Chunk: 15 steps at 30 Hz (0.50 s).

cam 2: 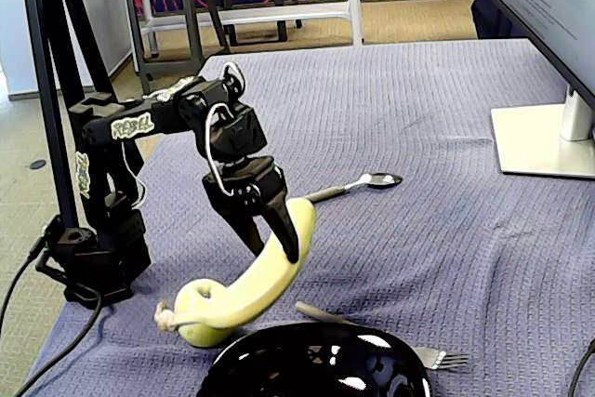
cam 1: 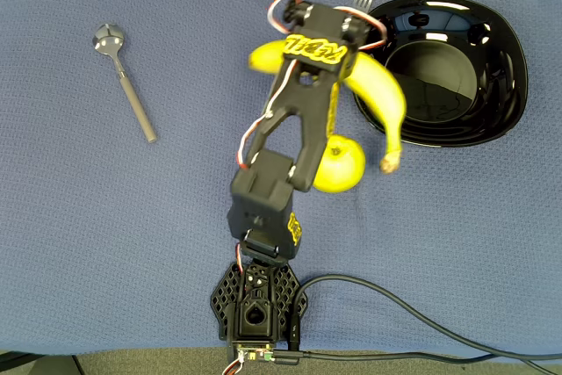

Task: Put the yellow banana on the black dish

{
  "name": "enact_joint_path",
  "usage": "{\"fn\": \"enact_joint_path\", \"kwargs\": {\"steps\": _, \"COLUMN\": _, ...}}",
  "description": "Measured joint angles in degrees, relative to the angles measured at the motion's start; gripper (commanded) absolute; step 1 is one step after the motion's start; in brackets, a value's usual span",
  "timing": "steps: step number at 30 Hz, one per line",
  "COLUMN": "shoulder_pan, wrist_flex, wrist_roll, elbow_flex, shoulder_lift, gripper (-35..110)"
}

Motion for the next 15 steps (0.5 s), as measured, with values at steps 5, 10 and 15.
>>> {"fn": "enact_joint_path", "kwargs": {"steps": 5, "shoulder_pan": 4.5, "wrist_flex": -0.1, "wrist_roll": -2.3, "elbow_flex": -5.6, "shoulder_lift": -4.6, "gripper": 0}}
{"fn": "enact_joint_path", "kwargs": {"steps": 10, "shoulder_pan": 9.2, "wrist_flex": -1.7, "wrist_roll": -4.5, "elbow_flex": -10.9, "shoulder_lift": -9.7, "gripper": 0}}
{"fn": "enact_joint_path", "kwargs": {"steps": 15, "shoulder_pan": 12.7, "wrist_flex": -2.3, "wrist_roll": -5.9, "elbow_flex": -17.6, "shoulder_lift": -15.5, "gripper": 0}}
